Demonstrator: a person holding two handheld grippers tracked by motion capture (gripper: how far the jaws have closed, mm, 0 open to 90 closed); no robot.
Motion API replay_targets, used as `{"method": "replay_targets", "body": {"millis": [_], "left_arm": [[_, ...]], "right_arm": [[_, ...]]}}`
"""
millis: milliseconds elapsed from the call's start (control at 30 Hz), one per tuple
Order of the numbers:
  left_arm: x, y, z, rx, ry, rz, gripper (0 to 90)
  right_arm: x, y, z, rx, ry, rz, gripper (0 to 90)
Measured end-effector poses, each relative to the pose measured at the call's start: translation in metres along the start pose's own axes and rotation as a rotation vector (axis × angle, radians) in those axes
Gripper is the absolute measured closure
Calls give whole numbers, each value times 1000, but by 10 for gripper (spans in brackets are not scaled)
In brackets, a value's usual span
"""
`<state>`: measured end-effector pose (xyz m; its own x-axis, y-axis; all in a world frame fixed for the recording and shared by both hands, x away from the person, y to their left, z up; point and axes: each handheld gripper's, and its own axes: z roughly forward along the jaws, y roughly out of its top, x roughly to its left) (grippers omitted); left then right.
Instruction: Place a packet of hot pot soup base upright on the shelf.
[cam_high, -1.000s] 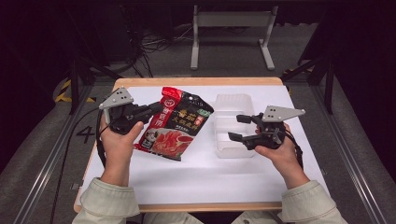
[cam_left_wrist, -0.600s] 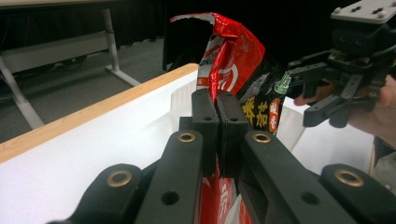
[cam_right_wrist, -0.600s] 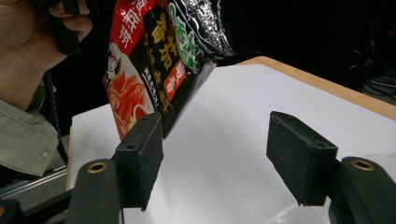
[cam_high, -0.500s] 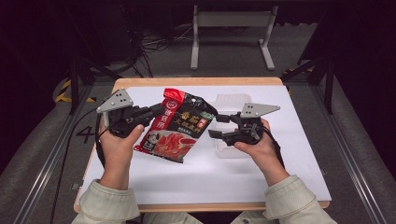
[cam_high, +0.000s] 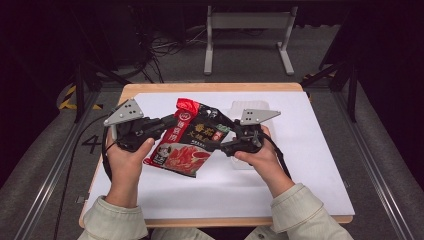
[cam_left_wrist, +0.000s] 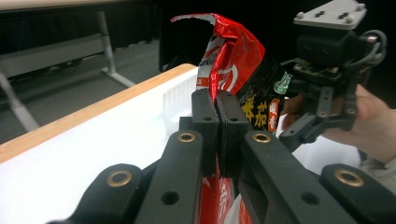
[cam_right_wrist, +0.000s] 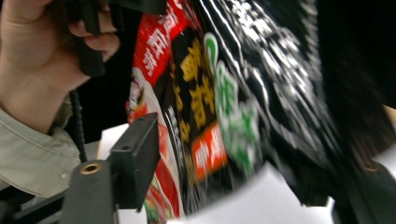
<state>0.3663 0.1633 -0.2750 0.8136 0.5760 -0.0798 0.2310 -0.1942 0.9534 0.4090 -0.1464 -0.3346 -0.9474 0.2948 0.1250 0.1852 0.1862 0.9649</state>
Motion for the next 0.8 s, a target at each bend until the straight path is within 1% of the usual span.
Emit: {"method": "replay_targets", "body": {"millis": [33,67,100,133,233,333,400,433,467,500,533,600,667,700,733,800], "left_arm": [[0,0,0,-1,-8,3,885],[0,-1,1,-1,-14,-6,886],[0,-1,1,-1,-14,-6,886],[0,-1,1,1,-19,-7,886],[-1,0,3,2,-23,1,886],[-1,0,4,4,-27,3,886],[-2,0,5,7,-28,-4,886],[-1,0,5,10,-33,-1,886],[-1,0,6,12,-37,0,886],[-1,0,6,15,-41,-6,886],[-1,-1,8,14,-50,-9,885],[0,-1,8,14,-50,-6,885],[-1,-1,8,18,-48,-1,883],[-1,0,9,26,-43,5,883],[-1,0,9,33,-41,9,883],[-1,0,9,33,-42,10,882]], "right_arm": [[0,-1,2,-25,15,10,390],[1,-2,4,-62,26,18,406],[1,-2,4,-62,26,18,406],[3,-3,7,-111,37,14,420],[4,-3,11,-118,36,3,425],[3,-4,11,-121,38,23,440],[3,-4,10,-121,40,29,450],[2,-4,10,-120,40,31,470],[2,-4,8,-110,32,20,563],[2,-4,8,-110,32,20,563],[2,-3,5,-96,23,0,667],[0,-2,3,-95,39,24,732],[0,-1,2,-89,28,27,761],[0,-1,2,-89,28,27,761],[1,0,1,-71,4,15,784],[2,1,0,-66,-4,17,797]]}}
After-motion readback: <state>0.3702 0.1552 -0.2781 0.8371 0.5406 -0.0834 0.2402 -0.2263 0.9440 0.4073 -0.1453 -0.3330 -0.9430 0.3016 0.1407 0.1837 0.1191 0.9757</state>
